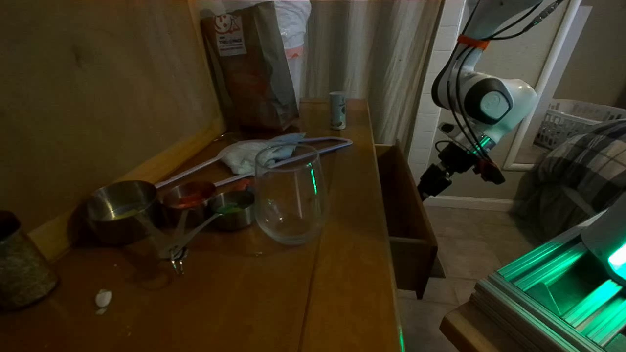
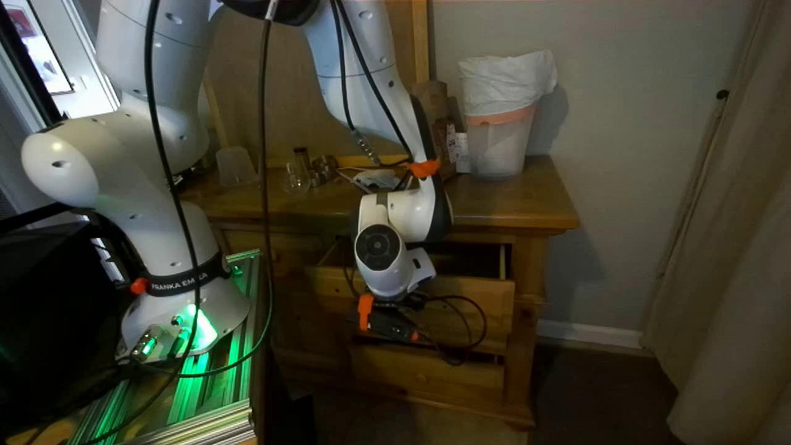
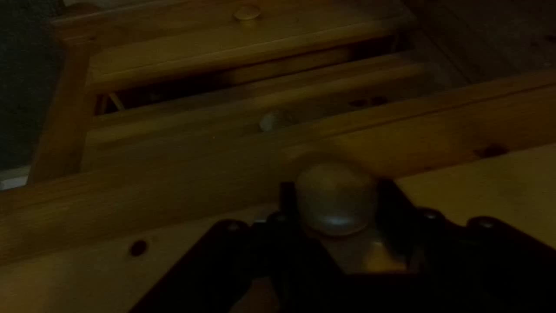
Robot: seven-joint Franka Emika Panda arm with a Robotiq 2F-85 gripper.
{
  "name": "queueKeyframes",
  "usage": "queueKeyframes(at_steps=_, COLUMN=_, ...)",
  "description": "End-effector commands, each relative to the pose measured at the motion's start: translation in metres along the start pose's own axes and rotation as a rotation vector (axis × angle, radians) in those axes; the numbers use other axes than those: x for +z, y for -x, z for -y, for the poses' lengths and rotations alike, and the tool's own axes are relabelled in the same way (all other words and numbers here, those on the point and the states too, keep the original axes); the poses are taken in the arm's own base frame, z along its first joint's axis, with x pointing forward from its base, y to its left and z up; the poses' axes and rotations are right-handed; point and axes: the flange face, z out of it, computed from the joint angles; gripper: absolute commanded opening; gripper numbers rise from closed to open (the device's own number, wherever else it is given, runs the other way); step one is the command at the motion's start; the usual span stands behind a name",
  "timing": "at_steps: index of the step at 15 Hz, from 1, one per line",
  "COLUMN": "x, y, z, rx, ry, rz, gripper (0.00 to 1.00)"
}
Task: Open the topmost drawer on the right then put the white container in the open drawer.
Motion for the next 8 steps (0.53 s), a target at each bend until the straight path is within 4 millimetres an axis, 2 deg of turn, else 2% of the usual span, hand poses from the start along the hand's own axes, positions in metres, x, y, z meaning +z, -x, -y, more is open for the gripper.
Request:
queueKeyframes(at_steps=1, x=-0.018, y=0.011, z=-0.002, rx=0.016, ry=0.034, rz=0.007, gripper=0.24)
queueKeyframes(at_steps=3, x=-0.018, y=0.012, z=-0.002, rx=0.018, ry=0.031, rz=0.008, gripper=0.24)
queueKeyframes(at_steps=4, x=-0.018, y=0.010, z=-0.002, rx=0.020, ry=0.027, rz=-0.010, gripper=0.74)
queueKeyframes(at_steps=5, x=-0.019, y=0.008, z=-0.002, rx=0.016, ry=0.037, rz=0.006, gripper=0.75)
queueKeyframes(at_steps=8, x=-0.036, y=0.008, z=-0.007, rx=0.010, ry=0.080, rz=0.067, gripper=0.95)
